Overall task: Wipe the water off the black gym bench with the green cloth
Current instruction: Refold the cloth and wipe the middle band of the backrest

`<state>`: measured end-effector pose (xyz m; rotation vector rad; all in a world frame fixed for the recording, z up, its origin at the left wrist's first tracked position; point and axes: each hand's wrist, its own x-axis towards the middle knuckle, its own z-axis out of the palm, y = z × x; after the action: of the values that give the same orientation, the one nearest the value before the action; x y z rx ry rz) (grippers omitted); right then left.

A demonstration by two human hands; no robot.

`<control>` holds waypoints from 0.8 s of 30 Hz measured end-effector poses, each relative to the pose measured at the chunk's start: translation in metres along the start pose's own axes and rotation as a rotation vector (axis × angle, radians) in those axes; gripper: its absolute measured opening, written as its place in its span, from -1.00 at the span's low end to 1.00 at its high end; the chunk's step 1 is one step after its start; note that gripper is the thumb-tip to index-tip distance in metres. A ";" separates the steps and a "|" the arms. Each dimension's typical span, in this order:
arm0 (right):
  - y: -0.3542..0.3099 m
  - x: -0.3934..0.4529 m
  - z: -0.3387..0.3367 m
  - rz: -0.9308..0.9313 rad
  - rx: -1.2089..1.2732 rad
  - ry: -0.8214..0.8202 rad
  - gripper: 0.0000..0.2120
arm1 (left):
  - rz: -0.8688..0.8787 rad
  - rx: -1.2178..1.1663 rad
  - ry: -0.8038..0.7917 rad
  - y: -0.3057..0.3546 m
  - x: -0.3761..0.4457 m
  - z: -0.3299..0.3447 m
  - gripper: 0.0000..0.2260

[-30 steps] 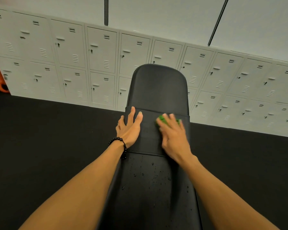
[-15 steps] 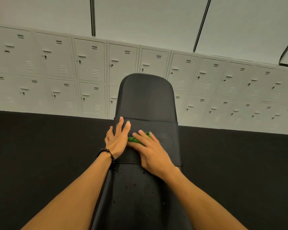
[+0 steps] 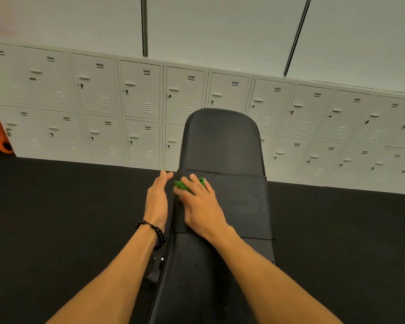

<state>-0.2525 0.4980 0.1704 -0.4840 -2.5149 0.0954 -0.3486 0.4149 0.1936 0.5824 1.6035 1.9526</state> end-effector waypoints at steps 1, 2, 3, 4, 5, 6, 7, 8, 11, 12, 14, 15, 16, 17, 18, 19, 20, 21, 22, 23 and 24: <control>-0.003 -0.001 0.000 -0.105 0.003 -0.078 -0.62 | 0.010 0.007 0.017 -0.001 0.000 -0.004 -0.64; -0.006 -0.004 0.001 -0.223 -0.009 -0.153 -0.65 | 0.017 0.014 0.019 0.000 -0.001 -0.007 -0.67; -0.006 -0.007 0.001 -0.342 -0.035 -0.232 -0.67 | 0.015 0.031 0.024 0.001 -0.001 -0.011 -0.69; -0.004 -0.006 0.000 -0.436 -0.068 -0.300 -0.68 | 0.009 0.055 0.035 0.003 -0.002 -0.013 -0.71; 0.001 0.000 -0.004 -0.483 -0.102 -0.346 -0.68 | 0.010 0.090 0.053 0.004 -0.002 -0.014 -0.73; 0.003 0.010 -0.007 -0.480 -0.132 -0.367 -0.67 | 0.034 0.127 0.073 0.004 -0.002 -0.015 -0.76; 0.003 0.024 -0.011 -0.427 -0.162 -0.363 -0.66 | 0.079 0.168 0.093 0.007 -0.004 -0.018 -0.79; 0.000 0.037 -0.015 -0.345 -0.195 -0.356 -0.64 | 0.115 0.225 0.119 0.009 -0.005 -0.019 -0.81; -0.022 0.056 -0.016 -0.184 -0.362 -0.436 -0.60 | 0.175 0.389 0.149 0.014 -0.009 -0.027 -0.79; -0.035 0.053 -0.016 -0.239 -0.466 -0.496 -0.62 | 0.182 0.439 0.144 0.018 -0.013 -0.030 -0.76; -0.058 0.035 -0.015 -0.378 -0.593 -0.673 -0.67 | 0.189 0.570 0.116 0.026 -0.019 -0.032 -0.64; -0.067 0.024 -0.018 -0.402 -0.564 -0.771 -0.68 | 0.196 0.631 0.096 0.030 -0.025 -0.034 -0.56; -0.073 0.016 -0.020 -0.378 -0.463 -0.849 -0.71 | 0.198 0.666 0.079 0.035 -0.030 -0.036 -0.49; -0.077 0.009 -0.023 -0.300 -0.304 -0.899 -0.73 | 0.192 0.675 0.066 0.039 -0.036 -0.038 -0.45; -0.077 0.001 -0.027 -0.187 -0.099 -0.890 -0.76 | 0.166 0.652 0.051 0.043 -0.042 -0.039 -0.43; -0.079 -0.006 -0.037 -0.060 0.117 -0.815 -0.77 | 0.136 0.595 0.027 0.050 -0.049 -0.042 -0.45; -0.076 -0.012 -0.046 0.070 0.322 -0.691 -0.79 | 0.107 0.527 -0.006 0.055 -0.054 -0.045 -0.50; -0.075 -0.022 -0.061 0.204 0.514 -0.552 -0.80 | 0.080 0.476 -0.059 0.060 -0.060 -0.049 -0.56; -0.073 -0.033 -0.074 0.350 0.709 -0.417 -0.81 | 0.042 0.452 -0.140 0.065 -0.069 -0.051 -0.63; -0.072 -0.043 -0.088 0.516 0.914 -0.322 -0.80 | -0.006 0.430 -0.240 0.070 -0.079 -0.051 -0.70; -0.073 -0.053 -0.101 0.684 1.139 -0.271 -0.73 | -0.071 0.403 -0.346 0.074 -0.093 -0.051 -0.73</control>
<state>-0.1793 0.4074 0.2388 -0.7982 -1.9472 1.7891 -0.3206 0.3062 0.2574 0.9486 1.7646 1.3870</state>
